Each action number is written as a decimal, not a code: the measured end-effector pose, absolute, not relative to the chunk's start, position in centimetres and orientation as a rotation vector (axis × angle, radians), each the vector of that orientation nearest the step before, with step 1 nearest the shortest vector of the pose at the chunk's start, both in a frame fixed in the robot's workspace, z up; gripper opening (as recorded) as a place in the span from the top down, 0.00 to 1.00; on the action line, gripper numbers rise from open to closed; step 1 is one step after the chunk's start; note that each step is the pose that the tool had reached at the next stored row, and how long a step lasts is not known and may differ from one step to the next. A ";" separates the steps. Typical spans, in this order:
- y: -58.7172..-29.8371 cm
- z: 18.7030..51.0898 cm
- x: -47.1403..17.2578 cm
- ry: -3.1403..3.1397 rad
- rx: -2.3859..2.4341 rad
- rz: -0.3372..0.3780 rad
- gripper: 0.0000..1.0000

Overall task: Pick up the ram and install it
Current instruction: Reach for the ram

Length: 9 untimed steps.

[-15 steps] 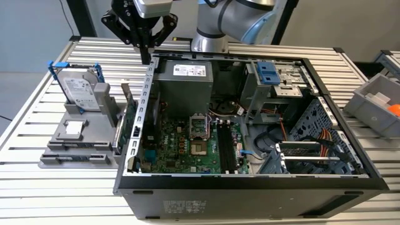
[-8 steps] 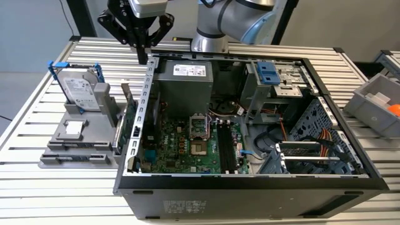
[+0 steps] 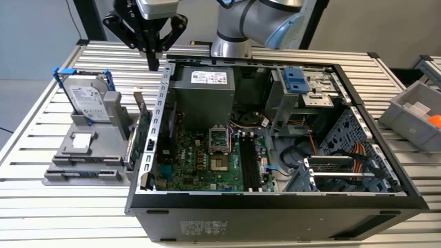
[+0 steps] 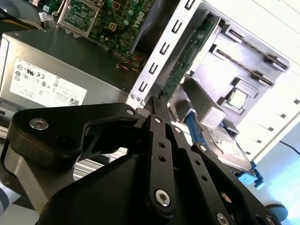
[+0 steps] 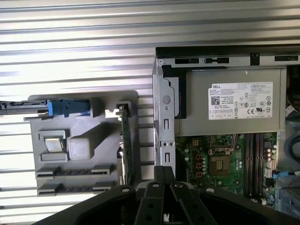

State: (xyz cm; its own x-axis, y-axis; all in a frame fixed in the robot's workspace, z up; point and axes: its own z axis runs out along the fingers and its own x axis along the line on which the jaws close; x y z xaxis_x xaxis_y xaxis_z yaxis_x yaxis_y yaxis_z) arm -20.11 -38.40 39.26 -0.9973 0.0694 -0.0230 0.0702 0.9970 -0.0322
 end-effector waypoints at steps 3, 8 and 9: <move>-38.4 39.3 -20.4 3.118 0.109 -0.052 1.00; -38.4 39.3 -20.8 3.118 0.109 -0.052 1.00; -38.4 39.3 -20.9 3.118 0.109 -0.052 1.00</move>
